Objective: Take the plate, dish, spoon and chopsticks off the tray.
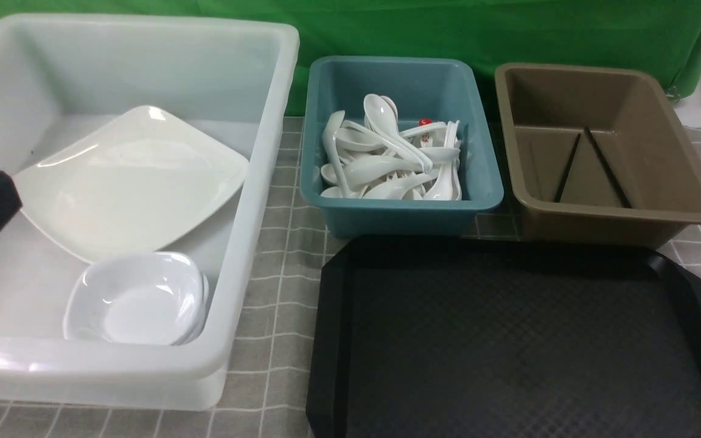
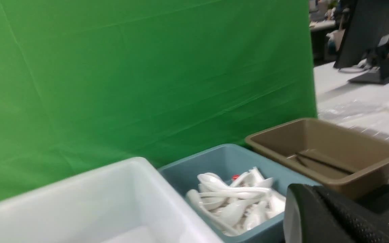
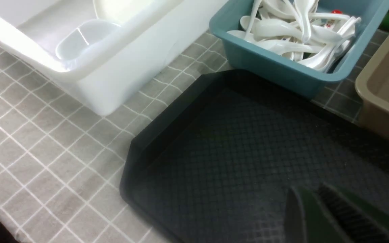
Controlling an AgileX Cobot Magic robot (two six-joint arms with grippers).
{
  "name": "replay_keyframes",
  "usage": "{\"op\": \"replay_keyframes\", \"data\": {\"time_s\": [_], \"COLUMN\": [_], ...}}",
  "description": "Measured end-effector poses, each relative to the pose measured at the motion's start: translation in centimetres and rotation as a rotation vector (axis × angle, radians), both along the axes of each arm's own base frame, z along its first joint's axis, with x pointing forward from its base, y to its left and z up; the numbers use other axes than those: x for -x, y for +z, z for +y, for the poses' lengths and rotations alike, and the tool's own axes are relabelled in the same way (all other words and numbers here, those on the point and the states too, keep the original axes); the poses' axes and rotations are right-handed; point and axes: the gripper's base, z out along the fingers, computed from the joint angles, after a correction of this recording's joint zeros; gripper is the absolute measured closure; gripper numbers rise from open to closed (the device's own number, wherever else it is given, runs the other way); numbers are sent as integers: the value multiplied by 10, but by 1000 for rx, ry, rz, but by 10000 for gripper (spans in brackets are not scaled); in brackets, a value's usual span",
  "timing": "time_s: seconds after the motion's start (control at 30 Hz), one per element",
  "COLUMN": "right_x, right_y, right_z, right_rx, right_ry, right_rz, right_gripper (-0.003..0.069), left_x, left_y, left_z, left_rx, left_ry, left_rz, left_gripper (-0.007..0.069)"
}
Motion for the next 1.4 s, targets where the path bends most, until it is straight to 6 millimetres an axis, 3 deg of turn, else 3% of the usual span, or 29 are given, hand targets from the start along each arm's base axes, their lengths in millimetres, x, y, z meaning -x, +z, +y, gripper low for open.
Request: {"op": "replay_keyframes", "data": {"time_s": [0.37,0.5,0.57,0.7,0.73,0.8,0.83,0.87,0.9,0.93,1.0,1.03,1.13,1.4], "right_x": [0,-4,-5,-2,-2,0,3,6,9,11,16,17,19,19], "right_y": [0,0,-5,-34,-66,-81,-110,-119,-143,-142,-185,-195,-205,-203], "right_z": [0,-6,-16,-26,-33,-38,-43,-45,-48,-49,-52,-53,-53,-53], "right_rx": [0,-7,-8,23,15,2,2,2,9,3,21,25,18,5], "right_ry": [-2,-79,-157,-195,-275,-328,-386,-413,-446,-452,-503,-510,-517,-516], "right_rz": [0,-4,-34,-112,-159,-198,-205,-222,-219,-235,-202,-197,-211,-249], "right_gripper": [552,550,613,641,641,641,641,641,641,641,641,641,641,641], "left_x": [0,0,0,0,0,0,0,0,0,0,-1,-1,-1,-1], "left_y": [0,0,0,0,0,0,0,0,0,0,0,0,0,0], "left_z": [1,1,1,1,1,1,1,1,1,1,1,1,1,1], "left_rx": [-57,-60,-60,-60,-60,-60,-60,-60,-61,-61,-61,-61,-61,-62], "left_ry": [13,14,14,14,14,14,14,14,14,14,14,14,14,14], "left_rz": [-27,-28,-28,-28,-28,-28,-28,-28,-29,-29,-28,-28,-28,-28], "left_gripper": [615,615,615,615,615,615,615,615,615,615,615,615,615,615]}}
